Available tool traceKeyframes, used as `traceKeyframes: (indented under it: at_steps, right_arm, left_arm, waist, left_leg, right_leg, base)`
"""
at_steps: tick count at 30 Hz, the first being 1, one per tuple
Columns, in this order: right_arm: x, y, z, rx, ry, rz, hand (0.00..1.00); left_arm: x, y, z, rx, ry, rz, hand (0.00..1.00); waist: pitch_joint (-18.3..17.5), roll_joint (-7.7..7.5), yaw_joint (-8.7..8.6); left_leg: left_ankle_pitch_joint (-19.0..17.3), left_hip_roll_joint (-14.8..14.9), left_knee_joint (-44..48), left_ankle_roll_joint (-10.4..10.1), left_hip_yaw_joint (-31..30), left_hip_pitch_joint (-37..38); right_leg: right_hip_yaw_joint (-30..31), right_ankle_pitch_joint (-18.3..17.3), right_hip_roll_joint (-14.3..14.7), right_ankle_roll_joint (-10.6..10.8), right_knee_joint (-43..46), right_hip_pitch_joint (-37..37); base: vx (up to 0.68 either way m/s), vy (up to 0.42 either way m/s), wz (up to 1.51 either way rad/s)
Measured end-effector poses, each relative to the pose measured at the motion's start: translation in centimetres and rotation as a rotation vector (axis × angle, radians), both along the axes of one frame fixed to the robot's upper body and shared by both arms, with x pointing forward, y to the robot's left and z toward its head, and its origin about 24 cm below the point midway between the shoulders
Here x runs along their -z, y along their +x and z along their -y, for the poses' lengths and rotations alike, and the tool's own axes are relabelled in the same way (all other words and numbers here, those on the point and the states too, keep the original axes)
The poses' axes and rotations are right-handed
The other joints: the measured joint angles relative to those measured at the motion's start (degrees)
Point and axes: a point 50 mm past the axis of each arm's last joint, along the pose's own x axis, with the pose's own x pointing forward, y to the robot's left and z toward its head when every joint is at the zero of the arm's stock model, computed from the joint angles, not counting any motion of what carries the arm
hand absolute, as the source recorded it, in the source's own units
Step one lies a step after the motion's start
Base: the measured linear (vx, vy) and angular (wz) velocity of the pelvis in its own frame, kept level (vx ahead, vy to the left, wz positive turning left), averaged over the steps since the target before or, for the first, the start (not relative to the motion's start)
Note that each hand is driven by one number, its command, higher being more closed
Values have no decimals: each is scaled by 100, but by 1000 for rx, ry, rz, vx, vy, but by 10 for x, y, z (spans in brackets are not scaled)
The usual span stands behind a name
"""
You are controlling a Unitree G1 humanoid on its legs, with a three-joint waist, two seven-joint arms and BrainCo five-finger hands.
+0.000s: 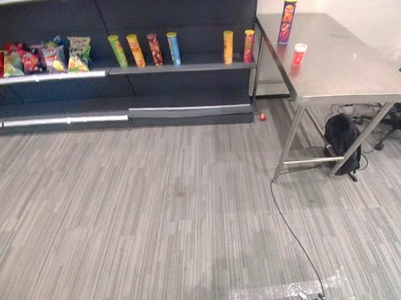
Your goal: Put the gum and the chips on the shelf.
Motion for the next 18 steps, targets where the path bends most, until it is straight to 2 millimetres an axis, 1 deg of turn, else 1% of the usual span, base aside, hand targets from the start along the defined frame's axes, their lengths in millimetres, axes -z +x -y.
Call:
traceKeyframes:
  at_steps: [1,2,3,4,5,6,7,8,9,10,11,12,13,14,15,16,17,18]
  right_arm:
    - [-1,1,-1,-17,1,3,0]
    - [-1,2,2,-26,-4,5,0]
    - [-2,3,5,-31,-12,9,0]
    - [-2,4,6,-38,-16,10,0]
    - [-3,6,7,-41,-18,11,0]
    - [-3,7,9,-40,-24,13,0]
    - [-3,7,10,-39,-26,12,0]
    - [-3,7,10,-39,-28,14,0]
    - [-3,7,10,-39,-29,15,0]
    - [-4,7,10,-39,-30,18,0]
    - [-4,6,11,-40,-31,22,0]
    - [-5,5,13,-38,-38,34,0]
    - [-5,3,15,-38,-48,40,0]
    - [-5,1,13,-39,-43,38,0]
    - [-3,1,8,-43,-31,38,0]
    - [-3,2,5,-47,-22,40,0]
    - [-3,5,-2,-55,-7,63,0]
    - [-3,6,-4,-55,-5,76,0]
  left_arm:
    - [0,0,1,-8,4,-4,0]
    - [0,0,3,-13,0,-7,0]
    - [1,-4,6,-35,-14,-17,0]
    - [2,-8,6,-60,-17,-24,0]
    - [2,-10,6,-70,-19,-26,0]
    - [3,-14,9,-85,-31,-31,0]
    - [3,-16,10,-90,-34,-32,0]
    - [3,-18,11,-91,-34,-31,0]
    - [3,-20,12,-95,-34,-30,0]
    - [3,-23,12,-102,-34,-30,0]
    - [3,-24,13,-105,-35,-33,0]
    - [4,-28,17,-110,-44,-41,0]
    - [5,-30,21,-111,-55,-46,0]
    - [5,-35,21,-117,-57,-58,0]
    - [4,-36,16,-113,-44,-51,0]
    - [3,-35,12,-109,-32,-44,0]
    - [2,-29,7,-92,-15,-23,0]
    - [2,-27,5,-75,-10,-22,0]
  waist:
    - [58,30,24]
    - [82,74,38]
    - [144,155,39]
    - [217,128,38]
    - [225,147,43]
    - [249,191,51]
    - [252,195,44]
    - [257,198,33]
    - [258,202,34]
    - [265,213,30]
    - [266,224,25]
    - [279,297,12]
    - [319,364,14]
    - [324,319,23]
    - [286,238,100]
    - [263,125,94]
    - [219,-34,87]
    - [219,-42,93]
  left_leg:
    - [7,201,805,2,52,-368]
    - [23,320,1173,-9,86,-525]
    - [112,526,1787,-106,100,-749]
    - [201,613,2269,-129,50,-1005]
    - [70,582,2308,-89,-8,-1045]
    - [-201,562,2121,-45,-68,-1143]
    - [-219,556,1941,-43,-87,-1206]
    - [-161,543,1357,-33,-213,-1311]
    - [-9,554,805,-57,-358,-1370]
    - [284,589,27,-123,-581,-1404]
    - [460,607,-336,-173,-697,-1402]
    - [691,725,-888,-204,-868,-1400]
    - [892,903,-997,-227,-919,-1418]
    - [1178,896,-827,-256,-876,-1408]
    - [1215,712,-424,-202,-797,-1428]
    - [989,637,-188,-163,-751,-1523]
    - [659,544,197,-84,-702,-1682]
    - [414,445,445,-45,-643,-1719]
  right_leg:
    - [-4,-60,13,-31,19,9]
    - [6,-74,41,-46,38,26]
    - [28,-107,78,-69,67,105]
    - [64,-145,45,-84,69,198]
    - [90,-169,3,-78,91,221]
    - [178,-198,-125,-70,131,278]
    - [196,-216,-190,-50,145,280]
    - [234,-254,-319,9,167,285]
    - [274,-298,-390,80,171,302]
    - [310,-370,-476,189,167,378]
    - [325,-415,-506,256,167,418]
    - [349,-533,-521,404,165,563]
    - [405,-661,-541,598,173,746]
    - [438,-737,-635,674,180,832]
    - [516,-860,-868,634,191,913]
    - [550,-865,-978,569,256,901]
    - [606,-728,-1129,617,459,774]
    - [720,-543,-1243,670,684,673]
  base:
    - [-51,-49,6]
    - [0,0,0]
    - [44,48,-2]
    - [55,70,-4]
    - [99,99,-17]
    - [134,124,-19]
    - [154,133,-22]
    - [168,167,-16]
    - [248,272,-18]
    - [216,242,-15]
    - [240,293,-12]
    - [222,287,-15]
    - [371,459,-20]
    - [437,463,-35]
    - [392,346,-30]
    - [411,274,-23]
    - [391,278,-7]
    - [386,311,-5]
